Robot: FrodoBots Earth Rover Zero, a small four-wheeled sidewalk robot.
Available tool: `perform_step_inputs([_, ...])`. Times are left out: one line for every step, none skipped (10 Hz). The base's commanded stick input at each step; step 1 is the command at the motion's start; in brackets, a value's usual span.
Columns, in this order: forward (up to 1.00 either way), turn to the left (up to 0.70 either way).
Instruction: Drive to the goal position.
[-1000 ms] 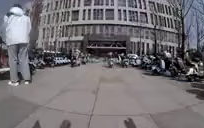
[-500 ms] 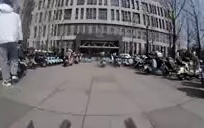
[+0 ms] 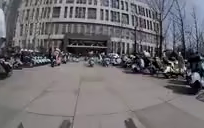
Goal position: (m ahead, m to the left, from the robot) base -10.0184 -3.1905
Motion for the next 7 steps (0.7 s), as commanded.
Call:
perform_step_inputs([0.0, -1.0])
perform_step_inputs([0.0, -1.0])
perform_step_inputs([0.0, -1.0])
perform_step_inputs([0.0, -1.0])
perform_step_inputs([0.0, -1.0])
perform_step_inputs([0.0, -1.0])
perform_step_inputs([0.0, -1.0])
